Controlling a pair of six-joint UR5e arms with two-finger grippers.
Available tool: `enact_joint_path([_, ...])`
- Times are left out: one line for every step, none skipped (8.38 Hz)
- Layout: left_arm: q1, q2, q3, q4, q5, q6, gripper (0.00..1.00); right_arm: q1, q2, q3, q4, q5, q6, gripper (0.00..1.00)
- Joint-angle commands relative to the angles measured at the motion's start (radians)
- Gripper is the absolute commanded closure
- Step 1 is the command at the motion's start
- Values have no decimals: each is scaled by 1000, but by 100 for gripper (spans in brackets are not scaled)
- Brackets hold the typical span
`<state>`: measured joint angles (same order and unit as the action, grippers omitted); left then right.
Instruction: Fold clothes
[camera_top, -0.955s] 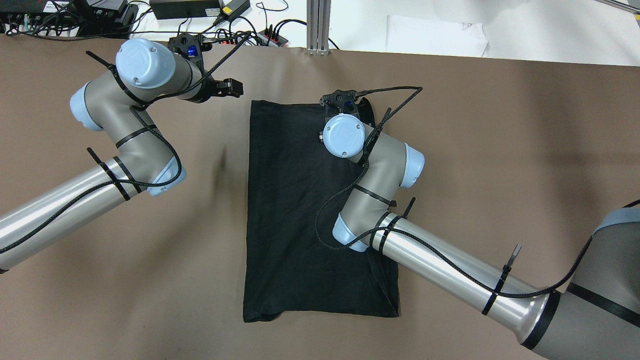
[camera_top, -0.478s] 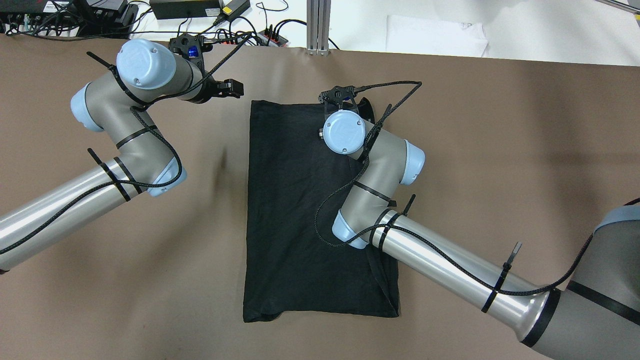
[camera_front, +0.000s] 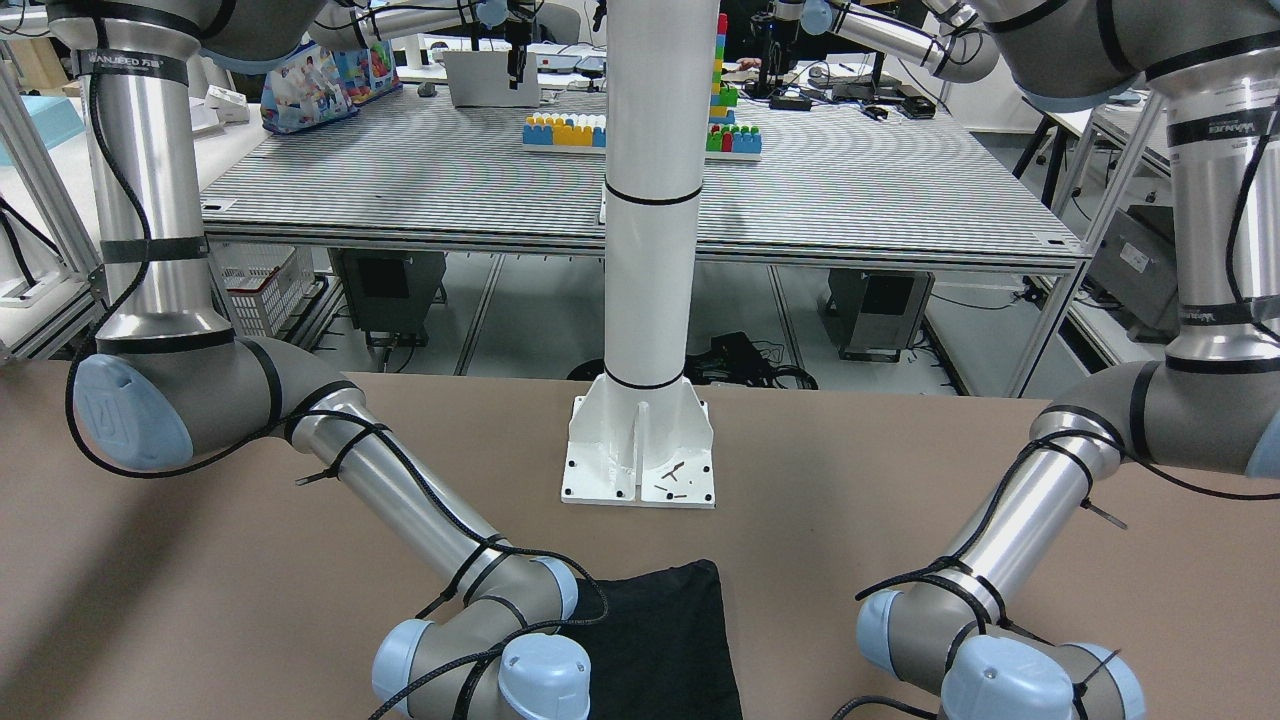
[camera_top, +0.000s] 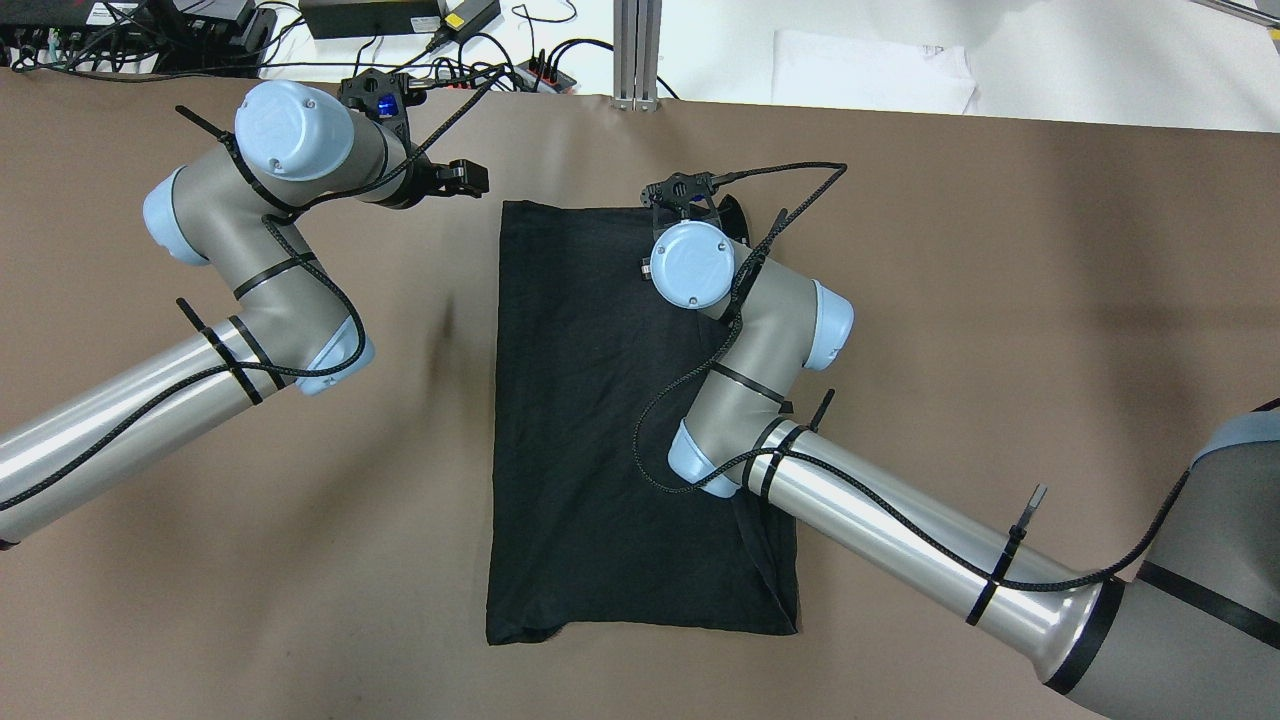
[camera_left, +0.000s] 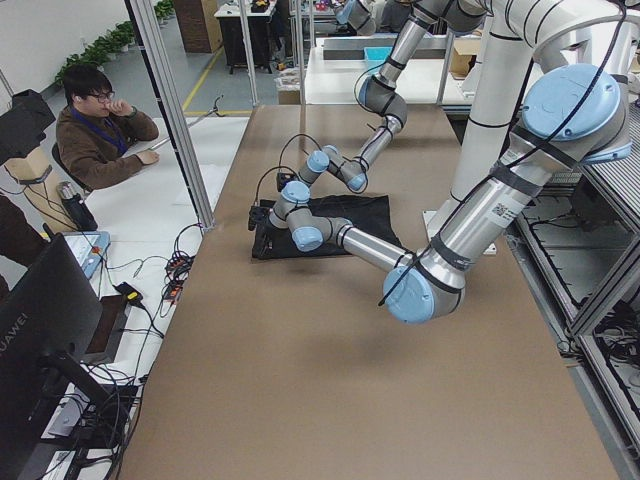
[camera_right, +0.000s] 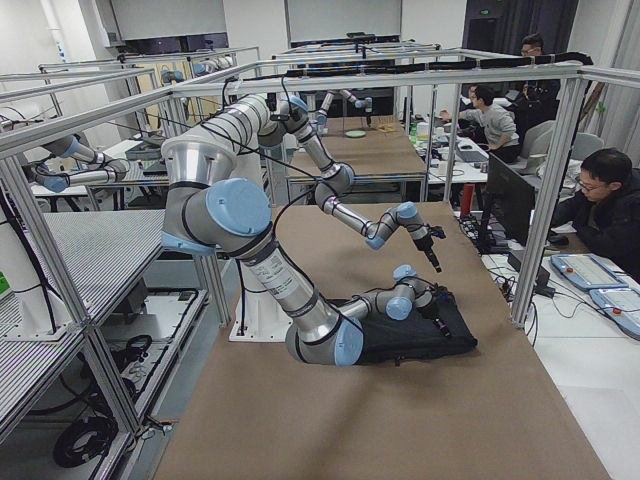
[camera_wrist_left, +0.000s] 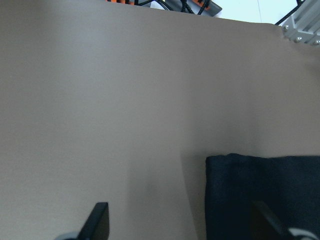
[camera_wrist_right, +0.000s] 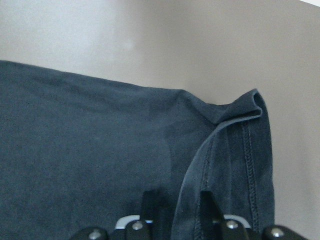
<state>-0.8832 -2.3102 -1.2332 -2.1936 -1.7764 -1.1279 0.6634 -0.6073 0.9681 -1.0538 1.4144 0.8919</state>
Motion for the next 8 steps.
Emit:
enact_joint_path([1,0,1,-2,0,-6,0,2,-14,0,0,0,-1,61])
enact_joint_path([1,0,1,0,0,-6,0,2,-18,0,1,0,-1,78])
enact_joint_path([1,0,1,-2,0,-6,0,5,-19,3,0,0,-2,100])
enact_joint_path([1,0,0,0,0,-7,0,11,-19,9,0,1,-2,100])
enact_joint_path([1,0,1,0,0,-7,0,24,-19,21,0,9,-17,100])
enact_joint_path([1,0,1,0,0,-7,0,30,-22,32,0,14,-49,100])
enact_joint_path([1,-2,1,0,0,-6,0,39,-41,44,0,23,-63,100])
enact_joint_path([1,-2,1,0,3,-6,0,51,-86,82,0,31,-67,100])
